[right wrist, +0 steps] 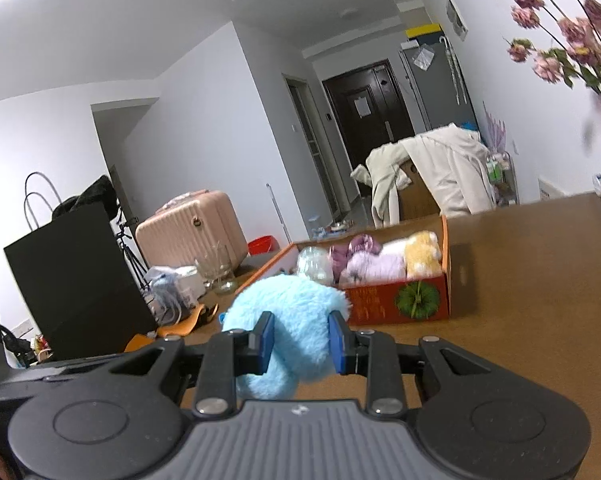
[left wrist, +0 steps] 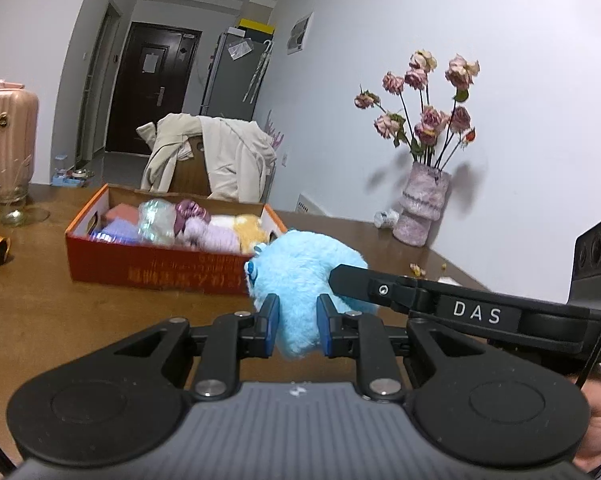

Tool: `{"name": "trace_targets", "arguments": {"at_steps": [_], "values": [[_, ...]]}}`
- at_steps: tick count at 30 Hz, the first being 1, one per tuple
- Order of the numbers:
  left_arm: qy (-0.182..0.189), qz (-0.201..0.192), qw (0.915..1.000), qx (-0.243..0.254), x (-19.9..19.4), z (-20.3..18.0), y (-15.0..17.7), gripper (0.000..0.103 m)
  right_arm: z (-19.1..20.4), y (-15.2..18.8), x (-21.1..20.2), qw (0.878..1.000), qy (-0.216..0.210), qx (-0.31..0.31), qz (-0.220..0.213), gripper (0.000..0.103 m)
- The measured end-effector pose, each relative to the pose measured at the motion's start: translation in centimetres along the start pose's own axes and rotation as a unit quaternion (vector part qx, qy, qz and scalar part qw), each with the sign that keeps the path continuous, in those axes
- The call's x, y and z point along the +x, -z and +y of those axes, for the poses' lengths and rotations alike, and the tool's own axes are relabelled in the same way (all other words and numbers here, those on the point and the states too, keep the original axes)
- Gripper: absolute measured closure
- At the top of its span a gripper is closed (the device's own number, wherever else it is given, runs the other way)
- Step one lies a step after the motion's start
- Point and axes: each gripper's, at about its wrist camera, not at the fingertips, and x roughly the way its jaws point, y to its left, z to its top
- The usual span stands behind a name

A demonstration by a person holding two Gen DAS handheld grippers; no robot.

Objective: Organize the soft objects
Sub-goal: 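Carry the light-blue ball into the box with both grippers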

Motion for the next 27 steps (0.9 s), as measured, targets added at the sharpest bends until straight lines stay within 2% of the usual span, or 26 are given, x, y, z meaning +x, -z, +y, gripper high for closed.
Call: {"name": "trace_targets", "arguments": {"at_steps": [6, 14, 21, 24, 27], "values": [[0.001, 0.011, 0.9999, -0.005, 6.0, 3.0, -4.9, 0.082, -2.4, -4.4, 5.5, 1.0, -0.005, 0.016, 0.002, 0.076], [-0.011, 0.05, 0.9986, -0.012, 15.1, 7.9, -9.1, 0.082, -7.3, -8.1, 16.8, 0.996, -0.005, 0.077, 0.052, 0.077], [-0.023, 0.111, 0.9933, -0.021, 22.2, 11.8, -7.8, 0.082, -9.4, -6.3, 25.6, 0.989, 0.05, 0.082, 0.114, 0.08], [-0.036, 0.13, 0.9906, -0.025, 23.4, 12.9, -6.5, 0.081, -9.8, -4.9, 27.7, 0.985, 0.068, 0.07, 0.145, 0.08], [-0.042, 0.131, 0.9902, -0.026, 23.1, 13.7, -5.9, 0.081, -9.8, -4.3, 28.4, 0.984, 0.081, 0.056, 0.151, 0.081]]}}
